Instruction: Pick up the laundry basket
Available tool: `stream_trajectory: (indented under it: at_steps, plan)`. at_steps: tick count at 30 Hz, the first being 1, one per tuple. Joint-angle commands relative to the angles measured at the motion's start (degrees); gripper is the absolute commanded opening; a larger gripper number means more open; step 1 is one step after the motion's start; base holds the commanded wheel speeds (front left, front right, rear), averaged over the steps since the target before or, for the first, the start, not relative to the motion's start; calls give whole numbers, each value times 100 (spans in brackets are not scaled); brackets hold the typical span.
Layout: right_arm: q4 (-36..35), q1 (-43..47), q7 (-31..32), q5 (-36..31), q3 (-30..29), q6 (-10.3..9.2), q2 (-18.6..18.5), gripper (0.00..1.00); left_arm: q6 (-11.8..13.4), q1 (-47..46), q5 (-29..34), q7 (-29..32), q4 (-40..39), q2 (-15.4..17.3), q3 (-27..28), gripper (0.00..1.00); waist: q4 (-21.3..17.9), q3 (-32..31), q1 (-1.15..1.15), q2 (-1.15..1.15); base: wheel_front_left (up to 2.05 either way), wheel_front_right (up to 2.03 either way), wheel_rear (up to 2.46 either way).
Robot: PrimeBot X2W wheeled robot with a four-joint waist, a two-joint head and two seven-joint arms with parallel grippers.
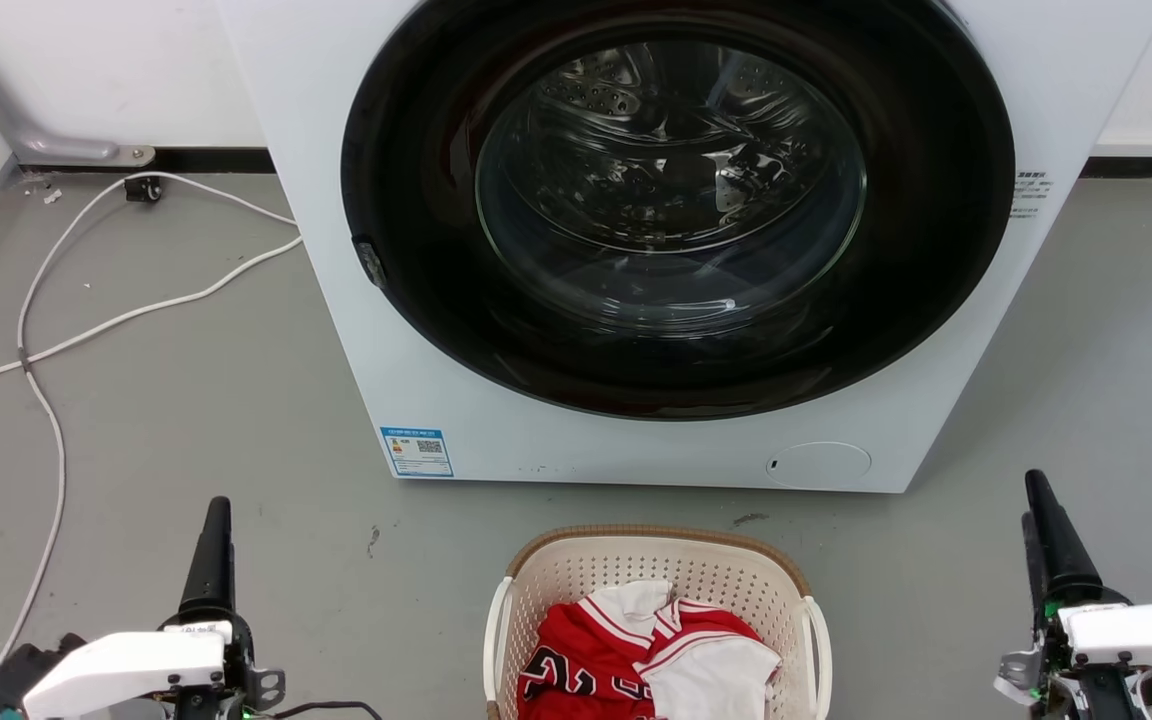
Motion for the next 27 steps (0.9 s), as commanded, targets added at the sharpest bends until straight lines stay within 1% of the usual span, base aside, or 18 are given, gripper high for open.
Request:
stream_trajectory:
  at_steps: [1,5,9,14,18,22,27]
  plan:
    - [-143,-178,-61,-299,-42,0,-18,100,48,-116,231,-53,-152,21,59,100,1,4,0,0,0,0,0]
    - [-326,-196,-149,-1132,-158,0,-19,100,235,-100,825,-141,-467,21,30,100,1,22,0,0,0,0,0]
    - [-659,-237,-236,-1841,-149,0,-19,100,417,-58,1400,-227,-804,21,-148,100,5,46,0,0,0,0,0]
    - [-1089,-262,-336,-2563,-96,0,-20,100,665,-53,1940,-329,-1144,22,-285,100,9,77,0,0,0,0,0]
    - [-1295,-257,-417,-3150,-51,0,-20,100,765,-32,2513,-408,-1283,21,-422,100,14,91,0,0,0,0,0]
    - [-1375,-219,-491,-3695,-39,0,-21,100,726,-7,3130,-482,-1360,22,-645,100,17,95,0,0,0,0,0]
    - [-1415,-153,-584,-4271,18,0,-21,100,729,64,3711,-574,-1366,22,-854,100,17,98,0,0,0,0,0]
